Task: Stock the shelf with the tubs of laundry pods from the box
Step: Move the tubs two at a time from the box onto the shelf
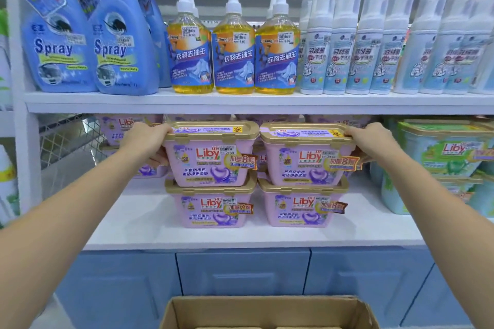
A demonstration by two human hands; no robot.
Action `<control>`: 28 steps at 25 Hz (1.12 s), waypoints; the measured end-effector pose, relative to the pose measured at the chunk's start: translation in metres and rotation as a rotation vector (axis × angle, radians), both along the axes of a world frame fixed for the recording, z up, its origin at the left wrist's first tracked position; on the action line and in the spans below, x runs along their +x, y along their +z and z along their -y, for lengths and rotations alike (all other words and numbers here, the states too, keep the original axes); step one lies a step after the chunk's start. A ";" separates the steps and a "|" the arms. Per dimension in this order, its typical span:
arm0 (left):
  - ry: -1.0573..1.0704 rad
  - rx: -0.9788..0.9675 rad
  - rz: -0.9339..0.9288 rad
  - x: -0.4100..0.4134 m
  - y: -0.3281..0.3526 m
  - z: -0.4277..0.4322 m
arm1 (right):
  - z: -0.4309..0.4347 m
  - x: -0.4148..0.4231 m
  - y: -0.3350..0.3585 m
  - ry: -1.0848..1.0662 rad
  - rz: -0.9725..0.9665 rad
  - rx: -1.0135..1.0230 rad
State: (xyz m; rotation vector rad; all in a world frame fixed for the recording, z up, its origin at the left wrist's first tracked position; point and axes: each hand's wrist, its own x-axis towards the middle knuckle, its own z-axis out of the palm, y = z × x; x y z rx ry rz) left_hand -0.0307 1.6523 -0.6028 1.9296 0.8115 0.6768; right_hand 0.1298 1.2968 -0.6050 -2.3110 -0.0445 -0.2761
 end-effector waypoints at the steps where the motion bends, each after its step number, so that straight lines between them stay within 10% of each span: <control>1: -0.009 -0.017 0.000 0.002 -0.001 0.001 | 0.001 0.002 0.001 0.008 -0.020 -0.001; 28: -0.113 0.157 0.234 -0.021 -0.145 0.034 | 0.021 -0.038 -0.150 0.344 0.059 0.401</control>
